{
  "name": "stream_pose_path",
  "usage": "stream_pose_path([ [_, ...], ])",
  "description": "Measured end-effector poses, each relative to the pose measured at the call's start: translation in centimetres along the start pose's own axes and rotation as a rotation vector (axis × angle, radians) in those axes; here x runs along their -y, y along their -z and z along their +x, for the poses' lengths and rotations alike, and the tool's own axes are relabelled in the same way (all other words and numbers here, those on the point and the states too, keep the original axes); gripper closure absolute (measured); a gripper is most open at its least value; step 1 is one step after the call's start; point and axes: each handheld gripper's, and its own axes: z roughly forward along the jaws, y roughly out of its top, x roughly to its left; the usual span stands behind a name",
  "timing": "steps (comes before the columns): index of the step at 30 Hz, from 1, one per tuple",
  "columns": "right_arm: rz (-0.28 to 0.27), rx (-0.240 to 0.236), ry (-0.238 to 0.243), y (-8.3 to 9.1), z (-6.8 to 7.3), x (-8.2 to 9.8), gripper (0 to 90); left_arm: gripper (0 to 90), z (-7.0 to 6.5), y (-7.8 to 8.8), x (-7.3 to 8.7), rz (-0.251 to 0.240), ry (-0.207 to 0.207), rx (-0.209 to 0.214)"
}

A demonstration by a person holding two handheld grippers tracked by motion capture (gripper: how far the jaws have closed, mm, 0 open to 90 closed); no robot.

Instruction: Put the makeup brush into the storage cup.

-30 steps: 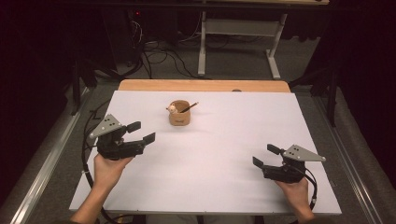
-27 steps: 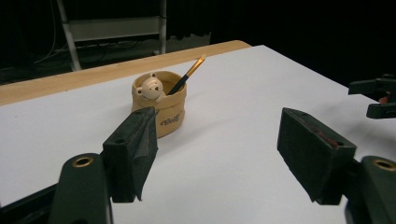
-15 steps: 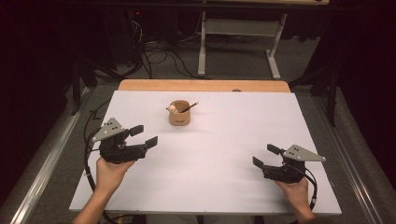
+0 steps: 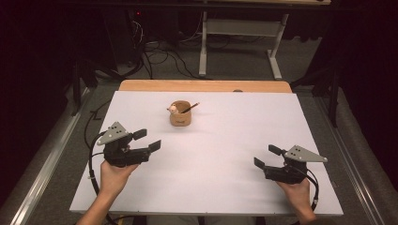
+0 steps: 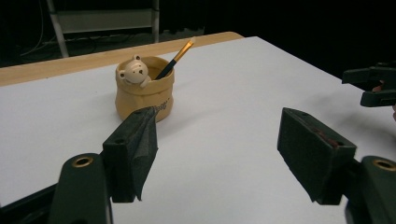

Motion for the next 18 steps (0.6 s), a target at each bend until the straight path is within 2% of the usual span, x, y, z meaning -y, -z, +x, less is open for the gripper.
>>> stream_pose_path([
  [9,-0.001,0.0,0.002,0.0,0.0,0.0,23.6,29.1,0.1,-0.3,0.6,0.012,-0.008,-0.016],
  [18,0.0,0.0,0.005,0.0,0.0,0.0,23.6,28.5,0.2,-0.6,1.1,0.013,0.005,-0.014],
])
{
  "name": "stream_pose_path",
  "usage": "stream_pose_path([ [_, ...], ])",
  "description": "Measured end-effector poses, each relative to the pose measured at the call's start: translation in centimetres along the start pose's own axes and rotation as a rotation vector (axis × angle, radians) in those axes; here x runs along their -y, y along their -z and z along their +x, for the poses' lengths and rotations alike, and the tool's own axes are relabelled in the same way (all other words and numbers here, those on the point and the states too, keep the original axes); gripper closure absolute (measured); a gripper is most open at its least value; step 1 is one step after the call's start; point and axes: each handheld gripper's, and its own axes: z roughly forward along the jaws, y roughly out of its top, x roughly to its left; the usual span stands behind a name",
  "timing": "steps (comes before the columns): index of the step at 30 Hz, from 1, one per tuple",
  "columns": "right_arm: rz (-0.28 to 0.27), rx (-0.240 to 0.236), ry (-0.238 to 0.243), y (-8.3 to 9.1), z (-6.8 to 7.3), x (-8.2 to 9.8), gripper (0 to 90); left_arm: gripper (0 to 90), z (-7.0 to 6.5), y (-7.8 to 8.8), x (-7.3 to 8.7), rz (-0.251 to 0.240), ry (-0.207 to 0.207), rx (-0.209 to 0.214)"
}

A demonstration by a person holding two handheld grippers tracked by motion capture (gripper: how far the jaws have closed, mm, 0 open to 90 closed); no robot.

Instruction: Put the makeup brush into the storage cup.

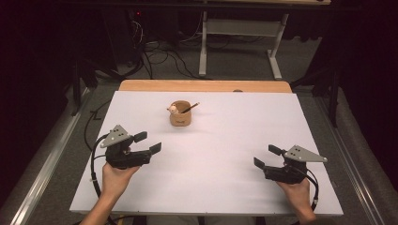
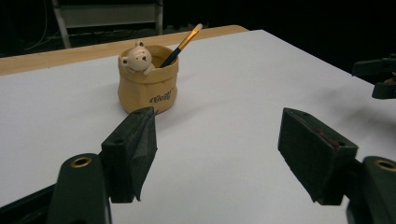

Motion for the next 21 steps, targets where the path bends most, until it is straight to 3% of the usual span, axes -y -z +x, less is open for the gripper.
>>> stream_pose_path([
  [21,0.003,0.0,-0.001,0.0,0.0,0.0,23.6,28.0,0.2,-0.6,1.1,0.008,0.021,0.002],
])
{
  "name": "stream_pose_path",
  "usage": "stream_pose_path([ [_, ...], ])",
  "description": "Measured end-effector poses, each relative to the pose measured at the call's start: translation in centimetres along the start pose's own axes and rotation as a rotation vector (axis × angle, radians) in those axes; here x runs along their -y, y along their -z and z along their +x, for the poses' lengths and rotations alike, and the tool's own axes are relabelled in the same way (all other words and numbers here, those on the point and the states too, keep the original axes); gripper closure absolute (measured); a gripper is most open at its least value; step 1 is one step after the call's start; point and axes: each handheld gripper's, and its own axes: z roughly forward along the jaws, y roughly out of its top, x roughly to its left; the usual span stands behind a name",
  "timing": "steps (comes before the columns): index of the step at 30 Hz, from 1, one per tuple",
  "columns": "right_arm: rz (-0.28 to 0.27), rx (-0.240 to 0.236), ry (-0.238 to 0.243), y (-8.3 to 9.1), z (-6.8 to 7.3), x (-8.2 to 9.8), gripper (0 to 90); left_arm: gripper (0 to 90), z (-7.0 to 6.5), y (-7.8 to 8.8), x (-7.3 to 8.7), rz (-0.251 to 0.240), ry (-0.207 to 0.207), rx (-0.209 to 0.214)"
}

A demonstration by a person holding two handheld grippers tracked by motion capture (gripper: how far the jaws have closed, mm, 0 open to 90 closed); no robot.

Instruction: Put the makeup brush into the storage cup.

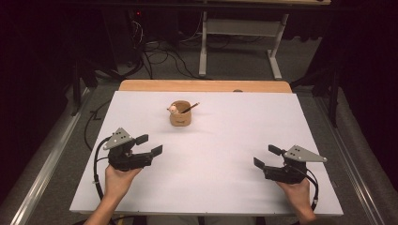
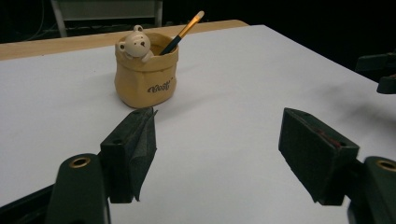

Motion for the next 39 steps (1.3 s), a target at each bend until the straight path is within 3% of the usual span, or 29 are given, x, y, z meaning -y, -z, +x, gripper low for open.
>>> stream_pose_path([
  [6,0.0,-0.001,0.0,0.0,0.0,0.0,23.6,27.5,0.3,-0.2,0.3,-0.003,-0.009,-0.016],
  [25,0.005,-0.006,0.006,-0.2,0.1,0.0,23.6,27.1,1.0,-0.6,1.6,0.003,0.019,-0.032],
  [39,0.007,-0.001,0.004,-0.1,0.1,0.0,23.6,27.1,1.2,-1.1,2.4,0.032,-0.014,-0.071],
])
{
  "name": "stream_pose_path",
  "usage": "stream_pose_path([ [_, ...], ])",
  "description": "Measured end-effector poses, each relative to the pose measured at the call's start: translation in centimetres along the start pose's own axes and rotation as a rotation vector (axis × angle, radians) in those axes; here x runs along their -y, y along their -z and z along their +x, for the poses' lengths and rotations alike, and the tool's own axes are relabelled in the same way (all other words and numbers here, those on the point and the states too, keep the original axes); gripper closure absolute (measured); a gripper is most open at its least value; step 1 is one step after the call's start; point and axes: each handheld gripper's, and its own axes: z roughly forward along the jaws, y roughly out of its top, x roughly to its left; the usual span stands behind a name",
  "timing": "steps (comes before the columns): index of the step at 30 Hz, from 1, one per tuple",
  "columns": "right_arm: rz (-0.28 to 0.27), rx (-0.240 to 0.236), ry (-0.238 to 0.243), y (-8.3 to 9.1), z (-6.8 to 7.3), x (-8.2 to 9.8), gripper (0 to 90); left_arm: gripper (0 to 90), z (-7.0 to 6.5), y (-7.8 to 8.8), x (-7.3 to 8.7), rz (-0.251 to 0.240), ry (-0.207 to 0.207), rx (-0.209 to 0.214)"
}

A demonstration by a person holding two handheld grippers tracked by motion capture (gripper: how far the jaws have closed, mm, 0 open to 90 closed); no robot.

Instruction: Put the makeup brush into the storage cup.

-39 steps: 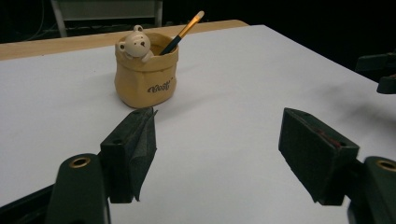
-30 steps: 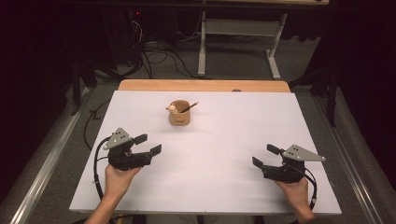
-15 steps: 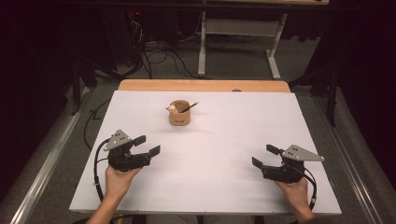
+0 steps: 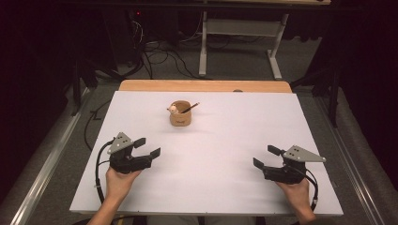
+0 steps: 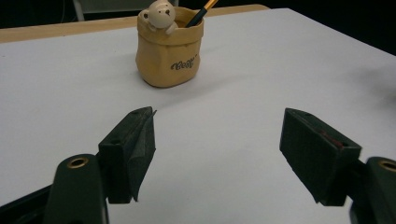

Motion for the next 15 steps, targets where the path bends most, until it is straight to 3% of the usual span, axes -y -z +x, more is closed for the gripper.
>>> stream_pose_path([
  [15,0.0,-0.003,-0.003,-0.03,0.02,0.01,23.5,27.2,0.35,-0.58,0.94,0.008,-0.006,-0.013],
])
